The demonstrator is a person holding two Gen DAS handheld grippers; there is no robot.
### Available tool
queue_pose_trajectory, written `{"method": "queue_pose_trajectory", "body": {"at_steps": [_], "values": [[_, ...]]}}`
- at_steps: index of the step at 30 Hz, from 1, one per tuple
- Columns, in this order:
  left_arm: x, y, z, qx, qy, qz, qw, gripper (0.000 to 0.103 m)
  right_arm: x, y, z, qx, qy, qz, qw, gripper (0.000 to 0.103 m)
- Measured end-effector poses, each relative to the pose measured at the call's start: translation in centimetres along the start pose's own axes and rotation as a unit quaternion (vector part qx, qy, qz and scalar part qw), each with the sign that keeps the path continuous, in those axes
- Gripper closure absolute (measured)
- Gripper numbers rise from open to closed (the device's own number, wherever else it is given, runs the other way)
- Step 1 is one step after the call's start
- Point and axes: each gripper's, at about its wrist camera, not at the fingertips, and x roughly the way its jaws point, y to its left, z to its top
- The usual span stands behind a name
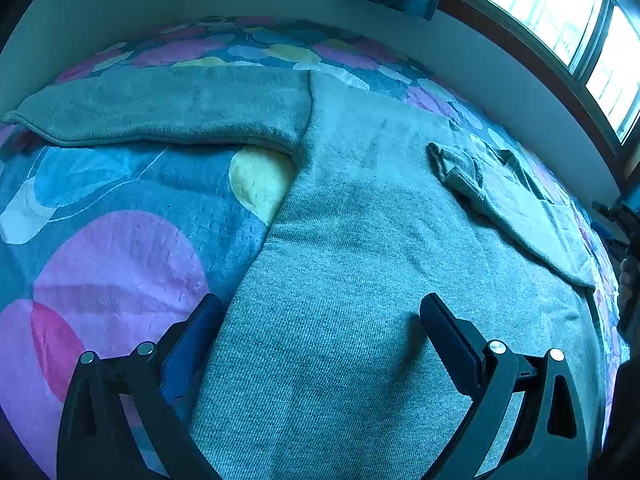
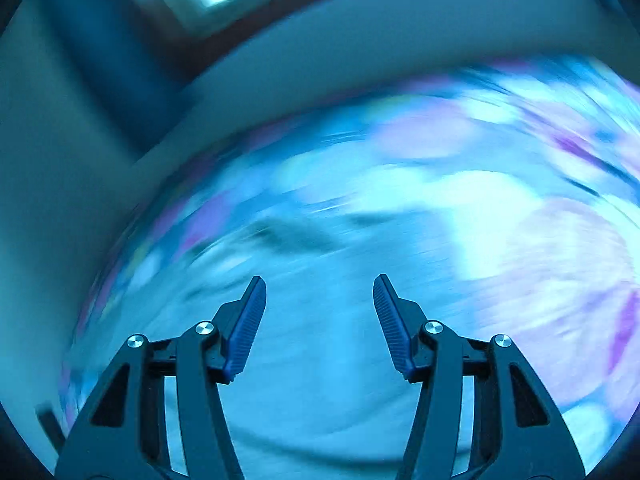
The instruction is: Fold small clothes
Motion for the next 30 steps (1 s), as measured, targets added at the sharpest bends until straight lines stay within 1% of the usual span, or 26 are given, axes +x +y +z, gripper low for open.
{"method": "queue_pose_trajectory", "body": {"at_steps": [1, 3, 6, 7, 8, 9, 10, 12, 15, 18, 19, 20, 21, 24, 25, 26, 30], "values": [[0.0, 0.0, 0.0, 0.001, 0.001, 0.001, 1.0000, 0.005, 0.7, -1.8, 0.7, 0.021, 0.011, -0.002, 1.000, 0.048], [0.1, -0.1, 0.0, 0.004, 0.002, 0.005, 1.0000, 0.005, 2.7, -4.8, 1.9, 0.063, 0.038, 0.015, 0.997, 0.048], [0.2, -0.2, 0.0, 0.007, 0.004, 0.009, 0.9999, 0.005, 5.6, -7.1, 2.0, 0.108, 0.069, 0.046, 0.991, 0.048], [0.2, -0.2, 0.0, 0.008, 0.005, 0.011, 0.9999, 0.005, 6.5, -7.6, 2.0, 0.118, 0.077, 0.054, 0.989, 0.053], [0.2, -0.2, 0.0, 0.009, 0.005, 0.012, 0.9999, 0.005, 7.2, -7.9, 1.9, 0.120, 0.083, 0.057, 0.988, 0.081], [0.3, -0.2, 0.0, 0.009, 0.006, 0.013, 0.9999, 0.005, 7.9, -8.1, 1.8, 0.120, 0.093, 0.055, 0.987, 0.089], [0.3, -0.2, 0.0, 0.010, 0.007, 0.015, 0.9998, 0.005, 8.5, -8.4, 1.7, 0.125, 0.097, 0.059, 0.986, 0.090], [0.4, -0.3, 0.0, 0.013, 0.010, 0.018, 0.9997, 0.005, 8.8, -8.9, 1.8, 0.137, 0.091, 0.071, 0.984, 0.090], [0.5, -0.4, 0.0, 0.015, 0.011, 0.021, 0.9996, 0.005, 8.3, -9.0, 1.6, 0.138, 0.091, 0.085, 0.983, 0.089], [0.6, -0.4, 0.1, 0.015, 0.010, 0.022, 0.9996, 0.005, 6.9, -9.0, 0.8, 0.127, 0.097, 0.093, 0.983, 0.079], [0.6, -0.4, 0.1, 0.015, 0.011, 0.021, 0.9996, 0.005, 6.2, -8.8, 0.3, 0.118, 0.100, 0.096, 0.983, 0.074], [0.5, -0.4, 0.1, 0.014, 0.010, 0.021, 0.9996, 0.005, 5.7, -8.7, -0.2, 0.111, 0.102, 0.097, 0.984, 0.071], [0.5, -0.4, 0.1, 0.014, 0.010, 0.021, 0.9996, 0.005, 4.9, -8.4, -1.0, 0.101, 0.106, 0.096, 0.984, 0.071], [0.6, -0.4, 0.1, 0.014, 0.010, 0.021, 0.9996, 0.005, 3.3, -8.3, -2.6, 0.080, 0.117, 0.090, 0.986, 0.074], [0.6, -0.4, 0.1, 0.014, 0.010, 0.020, 0.9996, 0.005, 2.8, -8.1, -3.2, 0.071, 0.121, 0.082, 0.987, 0.082], [0.6, -0.4, 0.1, 0.014, 0.010, 0.020, 0.9996, 0.005, 2.6, -8.0, -3.5, 0.065, 0.123, 0.075, 0.987, 0.085], [0.6, -0.4, 0.1, 0.015, 0.010, 0.022, 0.9996, 0.005, 2.6, -8.8, -4.0, 0.077, 0.117, 0.082, 0.987, 0.087]]}}
